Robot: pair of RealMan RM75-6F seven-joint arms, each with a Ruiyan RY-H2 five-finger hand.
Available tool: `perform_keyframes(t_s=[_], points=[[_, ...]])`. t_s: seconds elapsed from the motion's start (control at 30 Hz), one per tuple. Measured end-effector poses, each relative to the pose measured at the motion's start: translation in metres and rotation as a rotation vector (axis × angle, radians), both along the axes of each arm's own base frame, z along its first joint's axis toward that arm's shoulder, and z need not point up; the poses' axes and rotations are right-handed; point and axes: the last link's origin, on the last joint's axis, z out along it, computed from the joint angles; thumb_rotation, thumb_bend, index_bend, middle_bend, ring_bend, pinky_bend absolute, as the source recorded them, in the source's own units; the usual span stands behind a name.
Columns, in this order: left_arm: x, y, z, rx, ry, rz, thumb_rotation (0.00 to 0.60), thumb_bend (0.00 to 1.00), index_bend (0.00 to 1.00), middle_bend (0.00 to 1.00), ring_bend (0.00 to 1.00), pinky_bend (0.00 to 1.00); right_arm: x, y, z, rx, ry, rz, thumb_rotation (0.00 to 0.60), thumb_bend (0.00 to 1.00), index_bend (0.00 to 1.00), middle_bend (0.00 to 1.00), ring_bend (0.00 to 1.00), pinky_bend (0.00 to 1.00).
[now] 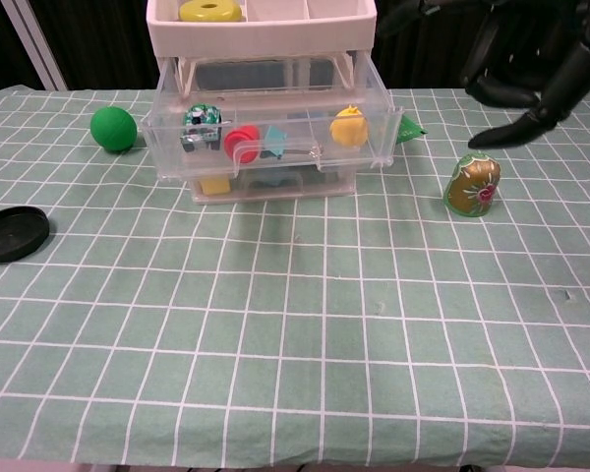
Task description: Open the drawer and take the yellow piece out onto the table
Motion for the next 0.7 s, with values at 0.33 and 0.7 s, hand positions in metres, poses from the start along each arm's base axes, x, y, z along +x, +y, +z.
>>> perform_keyframes(t_s=[0.33, 0.7], points=[[0.001, -0.006, 0.002, 0.003, 0.006, 0.011, 0.6, 0.0, 0.35, 0.21, 0.15, 0.19, 0.055, -0.04, -0.016, -0.092, 0.14, 0.126, 0.6, 0.15, 0.34, 0.93, 0.99, 1.0], [0.0, -0.006, 0.002, -0.002, 0.008, 0.025, 0.6, 0.0, 0.35, 0.21, 0.15, 0.19, 0.089, -0.07, -0.055, -0.161, 0.353, 0.169, 0.6, 0.02, 0.36, 0.94, 1.0, 1.0]])
